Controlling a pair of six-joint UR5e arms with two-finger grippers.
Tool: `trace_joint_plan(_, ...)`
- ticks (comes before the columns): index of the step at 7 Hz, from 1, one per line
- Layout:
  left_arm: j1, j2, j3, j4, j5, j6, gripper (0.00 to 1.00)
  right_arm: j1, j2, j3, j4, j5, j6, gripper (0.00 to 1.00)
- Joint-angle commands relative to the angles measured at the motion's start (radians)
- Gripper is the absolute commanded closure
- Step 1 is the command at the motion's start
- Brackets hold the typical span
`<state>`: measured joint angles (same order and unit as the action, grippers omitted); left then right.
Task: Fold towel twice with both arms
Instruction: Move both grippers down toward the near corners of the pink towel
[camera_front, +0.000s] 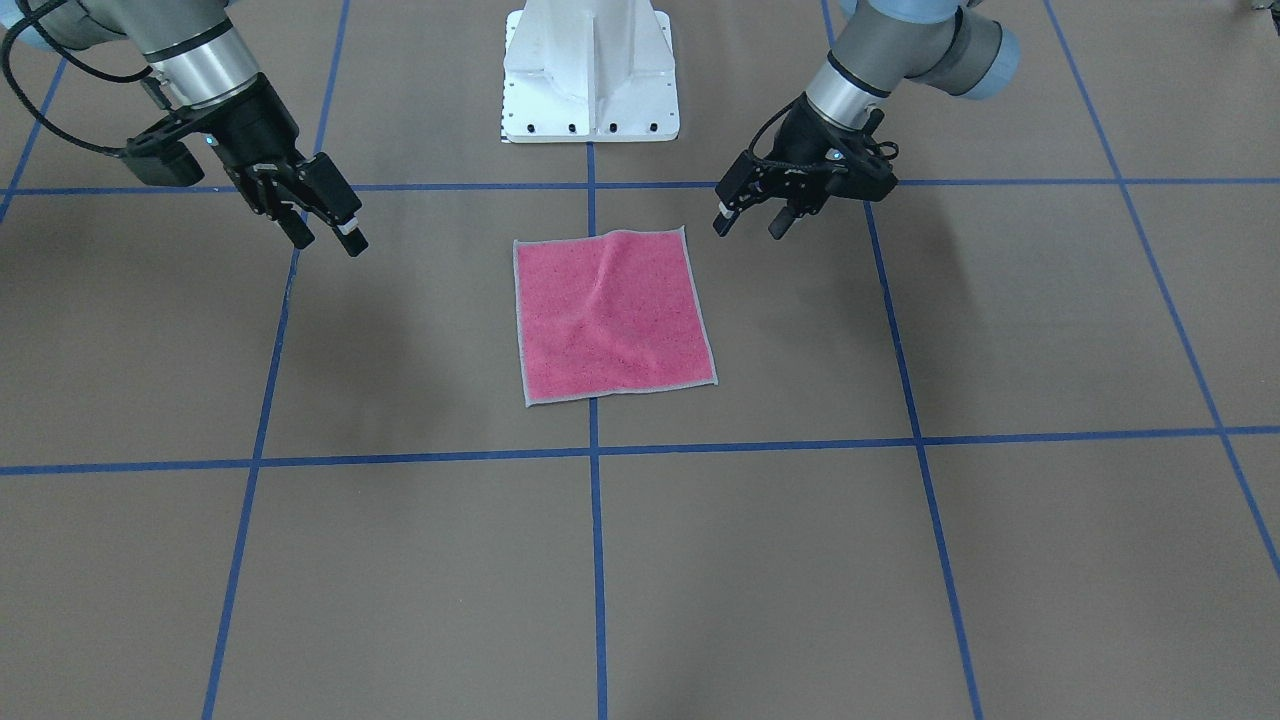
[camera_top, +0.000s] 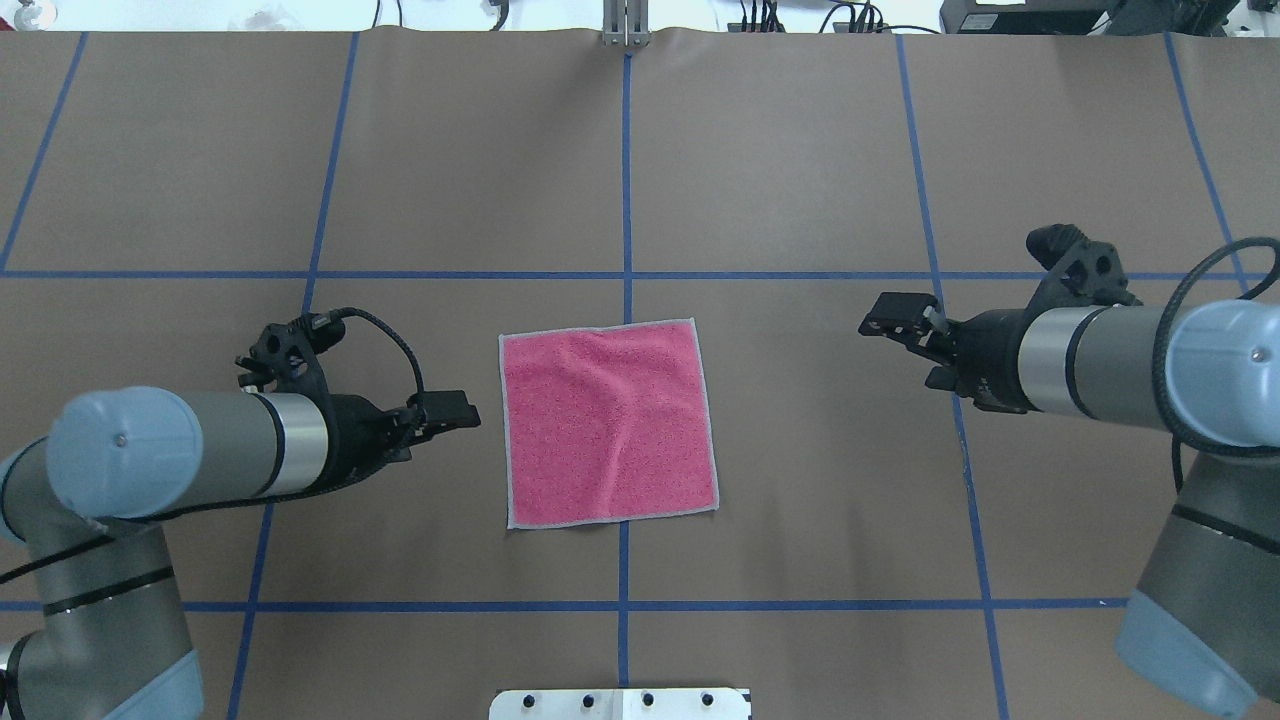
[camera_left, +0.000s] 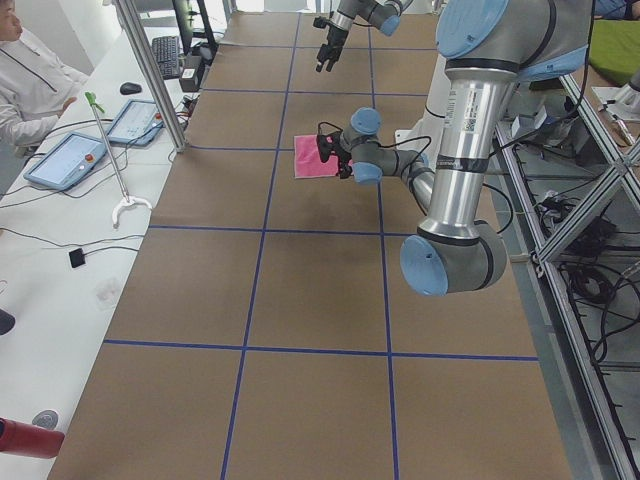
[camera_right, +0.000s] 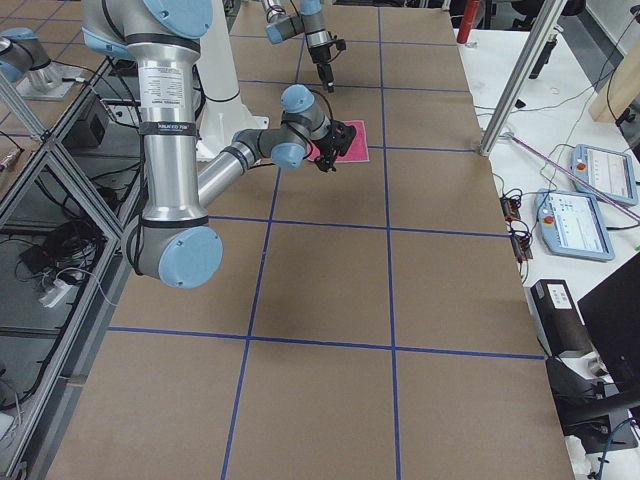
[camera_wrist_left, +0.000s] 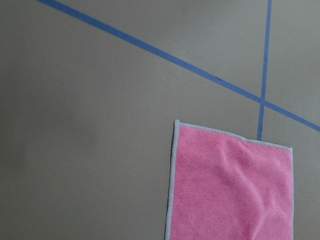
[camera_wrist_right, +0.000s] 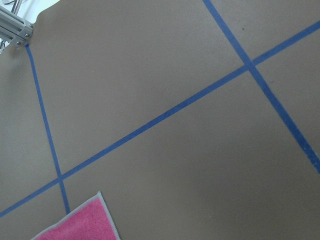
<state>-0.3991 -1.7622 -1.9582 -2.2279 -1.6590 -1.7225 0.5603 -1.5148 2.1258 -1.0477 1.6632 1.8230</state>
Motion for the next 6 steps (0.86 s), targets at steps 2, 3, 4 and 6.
trace_joint_plan(2, 0.173, -0.095, 0.039, 0.076, 0.157, -0.155, 0.05, -0.135, 0.048, -0.006, -0.001, -0.164, 0.137, 0.05)
trace_joint_plan(3, 0.175, -0.108, 0.056, 0.076, 0.157, -0.195, 0.18, -0.137, 0.048, -0.006, -0.002, -0.167, 0.137, 0.05)
trace_joint_plan(4, 0.175, -0.109, 0.074, 0.076, 0.157, -0.195, 0.24, -0.138, 0.048, -0.006, -0.002, -0.169, 0.137, 0.04)
trace_joint_plan(6, 0.177, -0.115, 0.101, 0.076, 0.156, -0.190, 0.25, -0.142, 0.048, -0.006, -0.002, -0.169, 0.137, 0.03)
